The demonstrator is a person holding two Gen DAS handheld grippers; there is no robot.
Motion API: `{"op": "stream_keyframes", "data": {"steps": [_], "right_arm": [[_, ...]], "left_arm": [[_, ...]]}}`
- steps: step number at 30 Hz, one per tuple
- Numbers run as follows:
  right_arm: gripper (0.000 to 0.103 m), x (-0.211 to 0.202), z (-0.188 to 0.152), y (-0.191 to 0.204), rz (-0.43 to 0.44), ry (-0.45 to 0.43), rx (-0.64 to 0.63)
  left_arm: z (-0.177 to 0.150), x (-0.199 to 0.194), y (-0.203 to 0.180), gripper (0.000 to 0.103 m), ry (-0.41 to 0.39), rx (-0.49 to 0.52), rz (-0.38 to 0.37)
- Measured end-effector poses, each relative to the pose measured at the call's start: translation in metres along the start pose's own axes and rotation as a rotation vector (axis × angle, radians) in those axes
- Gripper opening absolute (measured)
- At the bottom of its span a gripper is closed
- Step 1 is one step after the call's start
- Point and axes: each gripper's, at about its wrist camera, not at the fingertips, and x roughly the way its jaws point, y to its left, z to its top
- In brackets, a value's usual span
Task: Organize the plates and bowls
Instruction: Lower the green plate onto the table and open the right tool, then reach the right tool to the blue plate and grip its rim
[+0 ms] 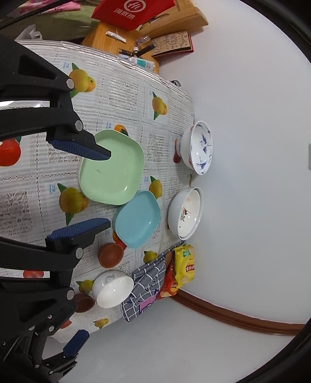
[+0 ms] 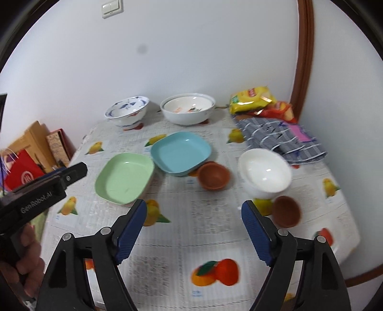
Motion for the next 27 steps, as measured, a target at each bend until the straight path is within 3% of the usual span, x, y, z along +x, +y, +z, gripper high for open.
{"op": "stream_keyframes", "data": {"steps": [6,16,21,27], "right_arm": [[0.085,-0.022,-0.001,-0.001,-0.008,-0.074,-0.023],[0.085,-0.026,0.010,-0.011,0.085,-0.149,0.006],[0.085,-0.023,0.019,-0.013,0.045,-0.207,-0.003],[0.086,0.000,0.040,-0.014,0.040,-0.169,-0.014]], "left_arm": [[0.005,-0.013,-0.009,0.048,-0.025,0.002,0.002],[0.018,-0.016,-0.011,0.048,-0.040,-0.001,0.006],[0.028,-0.012,-0.015,0.048,-0.049,0.008,0.006],[0.043,0.002,-0.016,0.048,-0.046,0.007,0.010]]}}
